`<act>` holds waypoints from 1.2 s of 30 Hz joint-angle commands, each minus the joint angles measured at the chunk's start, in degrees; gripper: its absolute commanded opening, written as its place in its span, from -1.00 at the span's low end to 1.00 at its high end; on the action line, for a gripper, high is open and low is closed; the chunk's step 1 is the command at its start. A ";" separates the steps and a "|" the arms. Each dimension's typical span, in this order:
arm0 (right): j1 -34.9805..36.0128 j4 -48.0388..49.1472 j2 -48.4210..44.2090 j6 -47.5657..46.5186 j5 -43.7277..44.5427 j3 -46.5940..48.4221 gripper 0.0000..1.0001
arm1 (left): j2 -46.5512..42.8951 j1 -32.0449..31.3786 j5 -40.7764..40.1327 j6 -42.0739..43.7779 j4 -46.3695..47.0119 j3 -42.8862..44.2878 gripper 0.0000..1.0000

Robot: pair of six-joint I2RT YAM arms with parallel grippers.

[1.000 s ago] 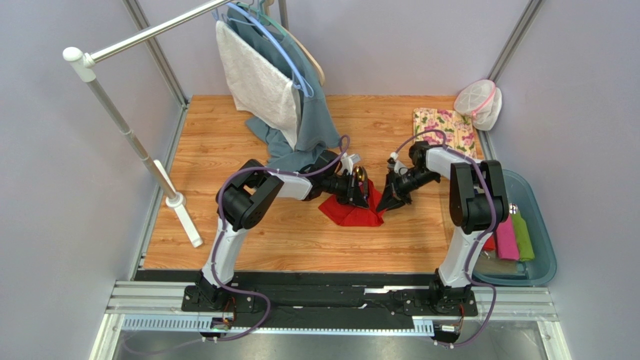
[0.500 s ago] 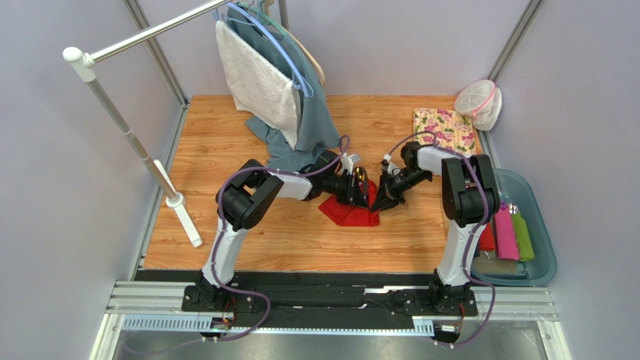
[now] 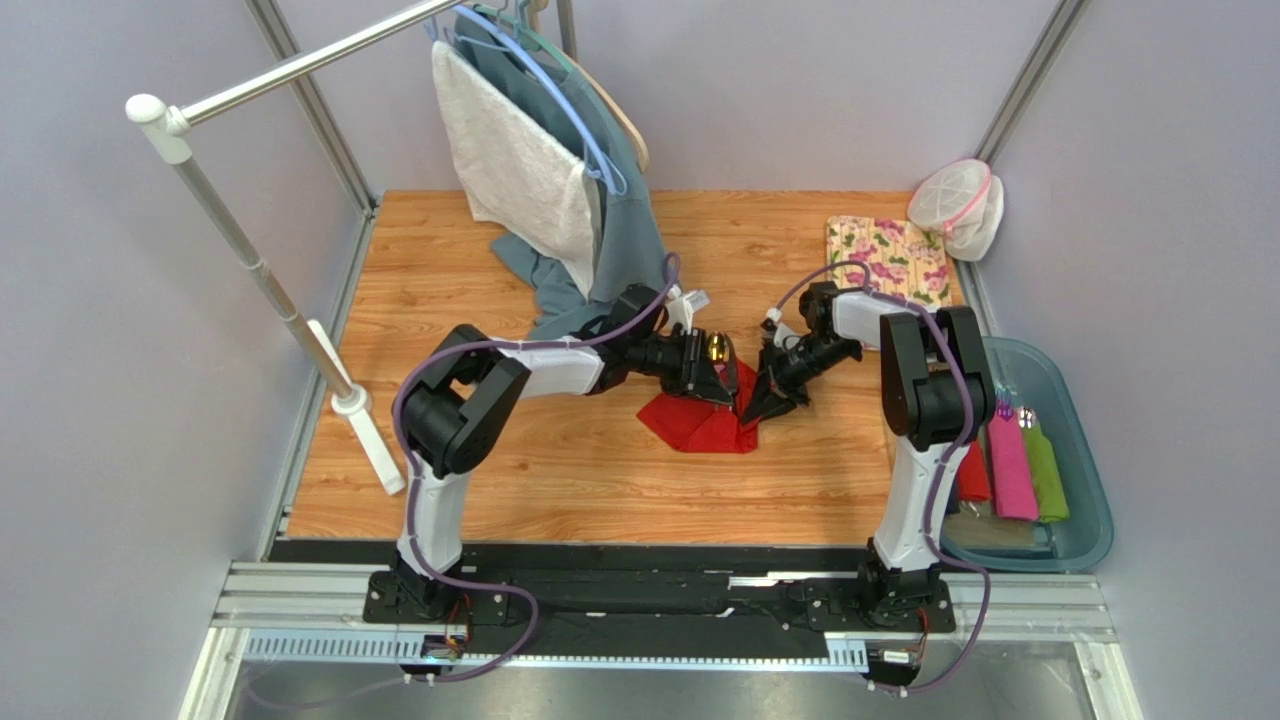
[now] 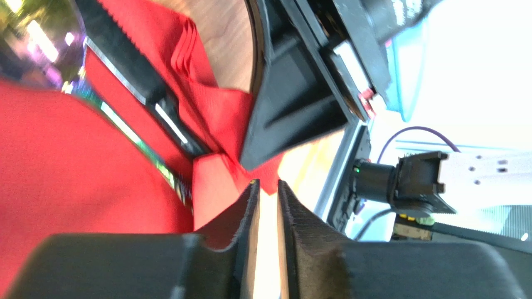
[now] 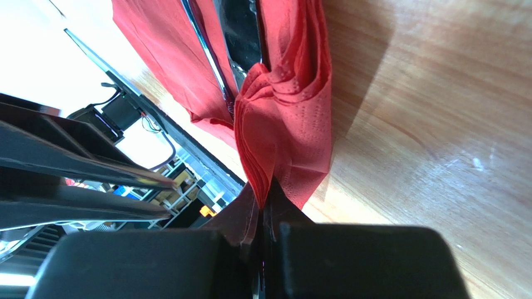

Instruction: Place the utensils on the paper napkin and roll it up

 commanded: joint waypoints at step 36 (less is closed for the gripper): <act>2.27 0.32 -3.29 1.08 -0.25 3.60 -0.98 | 2.74 0.00 -0.80 13.88 -18.67 6.41 -0.43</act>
